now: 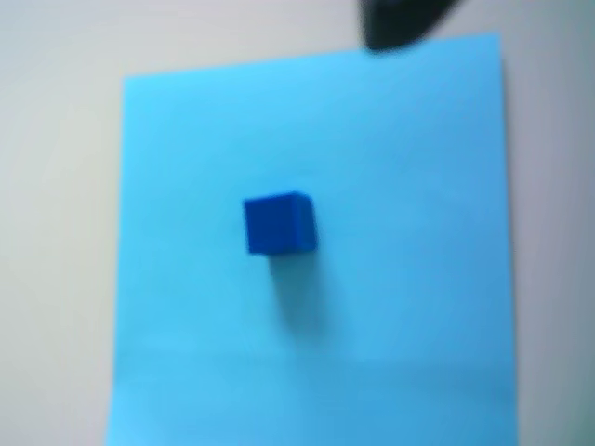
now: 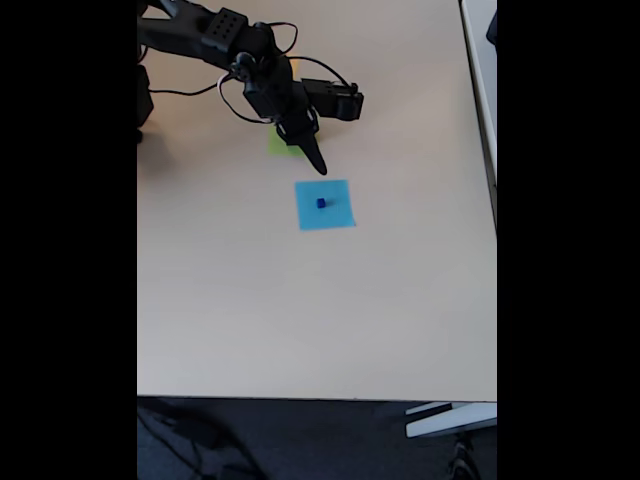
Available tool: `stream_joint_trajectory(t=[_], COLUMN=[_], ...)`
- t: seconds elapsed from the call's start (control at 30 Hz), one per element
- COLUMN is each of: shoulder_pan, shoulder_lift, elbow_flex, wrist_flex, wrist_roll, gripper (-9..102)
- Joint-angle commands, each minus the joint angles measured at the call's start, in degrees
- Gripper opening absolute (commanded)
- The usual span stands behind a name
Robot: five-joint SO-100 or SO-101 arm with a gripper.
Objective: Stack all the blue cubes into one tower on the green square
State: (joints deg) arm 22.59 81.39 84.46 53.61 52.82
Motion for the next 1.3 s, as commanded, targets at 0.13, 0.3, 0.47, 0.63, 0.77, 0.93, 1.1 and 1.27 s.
stream_joint_trajectory(t=[0.13,0.3,0.47,0.63,0.77,0.93,1.1,1.27], shoulder_pan=[1.14,0.53,-0.18,0.18,0.88,1.23,1.32,1.41], shoulder_lift=[-3.60,-6.77,-9.49,-10.63,-12.22,-14.06,-15.21,-15.64], elbow_flex=[-0.44,-1.14,-1.41,-1.05,-0.88,-0.79,-0.62,-0.62], wrist_flex=[-4.57,-5.98,-7.82,-9.76,-11.51,-13.62,-14.68,-14.85], wrist_roll=[-1.67,-1.23,-0.97,-1.49,-2.11,-2.81,-2.99,-2.99], gripper=[24,23,23,23,23,22,21,19])
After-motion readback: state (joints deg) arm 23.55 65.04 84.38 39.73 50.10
